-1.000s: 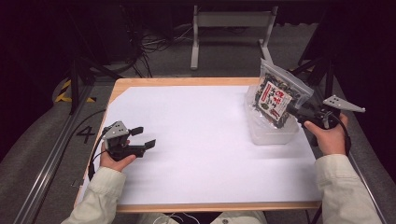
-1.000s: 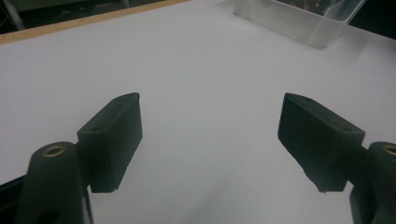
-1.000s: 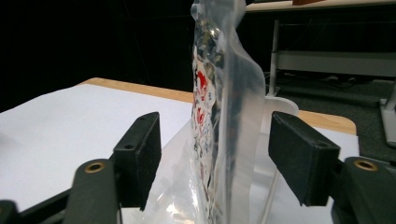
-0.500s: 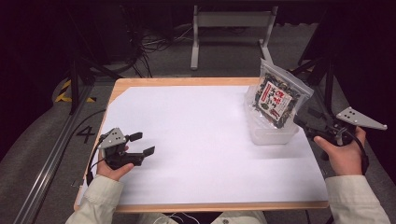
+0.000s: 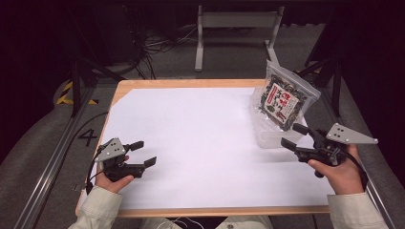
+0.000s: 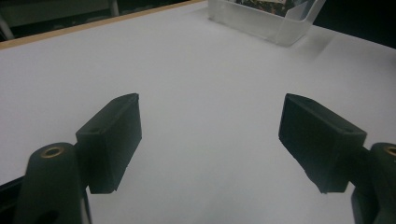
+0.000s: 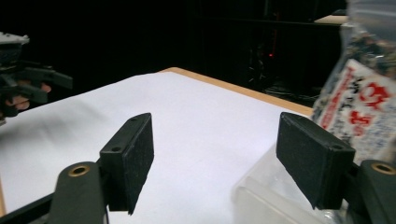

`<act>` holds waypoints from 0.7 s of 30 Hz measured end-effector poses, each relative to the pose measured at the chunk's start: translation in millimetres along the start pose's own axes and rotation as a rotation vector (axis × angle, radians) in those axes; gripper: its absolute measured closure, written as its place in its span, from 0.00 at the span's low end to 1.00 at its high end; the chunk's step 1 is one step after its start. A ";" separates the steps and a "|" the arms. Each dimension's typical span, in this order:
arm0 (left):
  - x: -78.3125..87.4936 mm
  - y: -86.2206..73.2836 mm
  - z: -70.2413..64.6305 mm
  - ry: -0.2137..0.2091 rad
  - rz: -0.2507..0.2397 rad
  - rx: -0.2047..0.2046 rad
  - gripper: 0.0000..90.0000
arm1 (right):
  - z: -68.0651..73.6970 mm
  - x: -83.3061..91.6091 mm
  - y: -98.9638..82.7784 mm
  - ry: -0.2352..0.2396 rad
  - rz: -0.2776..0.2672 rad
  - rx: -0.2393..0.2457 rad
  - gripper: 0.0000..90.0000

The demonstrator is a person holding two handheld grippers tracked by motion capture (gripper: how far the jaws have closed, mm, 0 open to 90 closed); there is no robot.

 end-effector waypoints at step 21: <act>-6.0 -7.2 2.2 0.010 -0.018 0.005 0.24 | 27.2 -72.3 -68.4 0.052 0.024 -0.012 0.33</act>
Point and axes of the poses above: each handheld gripper's, and its own axes: x roughly backward along the jaws, y roughly out of its top, z roughly to its left, the point moved 3 cm from there along -x, roughly forward along the jaws, and after that the axes turned 7 degrees about z, right-handed, at the moved point
